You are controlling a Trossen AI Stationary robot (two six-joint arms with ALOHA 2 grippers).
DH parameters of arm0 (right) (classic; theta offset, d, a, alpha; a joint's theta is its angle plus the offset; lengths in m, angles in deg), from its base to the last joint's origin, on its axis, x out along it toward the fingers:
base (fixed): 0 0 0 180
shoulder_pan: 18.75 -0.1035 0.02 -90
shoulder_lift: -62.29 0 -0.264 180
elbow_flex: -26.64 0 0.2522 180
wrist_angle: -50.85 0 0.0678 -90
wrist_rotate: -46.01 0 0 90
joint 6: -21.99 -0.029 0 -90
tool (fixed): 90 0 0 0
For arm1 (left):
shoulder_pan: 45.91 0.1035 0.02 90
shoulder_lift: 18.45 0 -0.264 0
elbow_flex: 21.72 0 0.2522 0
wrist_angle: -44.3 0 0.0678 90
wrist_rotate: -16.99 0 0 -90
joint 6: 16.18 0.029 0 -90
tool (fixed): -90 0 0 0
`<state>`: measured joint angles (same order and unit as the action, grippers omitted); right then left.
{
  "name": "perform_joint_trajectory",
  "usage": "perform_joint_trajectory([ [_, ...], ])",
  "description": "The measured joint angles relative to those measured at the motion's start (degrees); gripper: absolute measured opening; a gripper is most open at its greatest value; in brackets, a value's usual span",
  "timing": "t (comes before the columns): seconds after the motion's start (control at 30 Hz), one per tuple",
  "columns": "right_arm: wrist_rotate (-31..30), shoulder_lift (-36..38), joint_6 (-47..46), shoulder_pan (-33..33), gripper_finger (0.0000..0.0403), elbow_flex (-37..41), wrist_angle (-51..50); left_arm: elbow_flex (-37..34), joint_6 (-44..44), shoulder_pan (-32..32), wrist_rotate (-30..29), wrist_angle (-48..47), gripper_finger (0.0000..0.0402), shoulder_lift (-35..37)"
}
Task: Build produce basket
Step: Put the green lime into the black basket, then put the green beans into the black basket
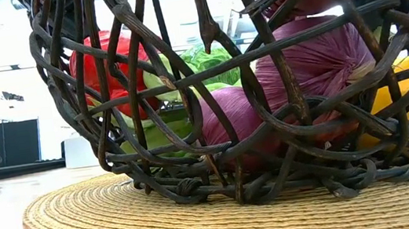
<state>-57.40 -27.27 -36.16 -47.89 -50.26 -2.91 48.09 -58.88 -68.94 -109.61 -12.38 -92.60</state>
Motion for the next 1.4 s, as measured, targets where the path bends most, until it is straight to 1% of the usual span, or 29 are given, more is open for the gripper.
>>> perform_joint_trajectory([
  [0.07, 1.4, 0.0, 0.05, 0.41, 0.0165, 0.0, 0.09, 0.0, -0.02, 0.0, 0.13, -0.03, 0.0171, 0.0],
  [0.2, 1.74, 0.0, 0.13, 0.49, 0.0215, 0.0, 0.12, 0.0, -0.02, 0.0, 0.13, -0.03, 0.0171, 0.0],
  [0.33, 1.77, 0.0, 0.11, 0.48, 0.025, 0.0, 0.14, 0.0, -0.02, 0.0, 0.13, -0.04, 0.0171, 0.0],
  [0.47, 1.77, 0.0, 0.13, 0.84, 0.0259, -0.44, -0.02, 0.0, -0.05, 0.0, 0.13, -0.05, 0.0171, 0.0],
  [0.57, 1.68, 0.0, 1.51, 1.07, 0.0259, -2.47, 0.12, 0.0, -0.04, 0.0, 0.11, -0.06, 0.0171, 0.0],
  [0.7, 1.55, 0.0, 6.68, 1.16, 0.0259, -7.11, 0.04, 0.0, -0.14, 0.11, 0.07, -0.08, 0.0171, 0.0],
  [0.77, 0.54, 0.02, 9.6, 1.16, 0.0259, -9.89, -0.15, 0.0, -1.69, 0.15, -0.24, -0.14, 0.0171, 0.0],
  [0.83, -0.8, 0.02, 11.73, 1.18, 0.0259, -12.73, -1.73, 0.0, -2.84, 0.15, -2.23, -0.17, 0.0171, 0.0],
  [0.9, -2.38, 0.02, 13.71, 1.2, 0.0259, -15.8, -4.76, 0.0, -3.06, 0.17, -3.97, -0.16, 0.0171, 0.0],
  [0.97, -4.36, 0.02, 14.76, 1.18, 0.0259, -18.85, -8.8, 0.0, -3.78, 0.24, -4.42, -0.24, 0.0171, 0.0],
  [1.1, -9.15, 0.02, 14.42, 1.16, 0.0259, -24.75, -19.64, 0.0, -5.27, 0.33, -5.03, -1.16, 0.0171, 0.0],
  [1.27, -16.47, 0.07, 11.2, 1.0, 0.026, -31.05, -32.71, 0.0, -5.58, 0.91, -5.28, -2.53, 0.0171, 0.0],
  [1.4, -21.58, 0.07, 6.44, 1.0, 0.026, -34.57, -43.57, 0.0, -5.31, 1.33, -4.73, -3.12, 0.0171, 0.0],
])
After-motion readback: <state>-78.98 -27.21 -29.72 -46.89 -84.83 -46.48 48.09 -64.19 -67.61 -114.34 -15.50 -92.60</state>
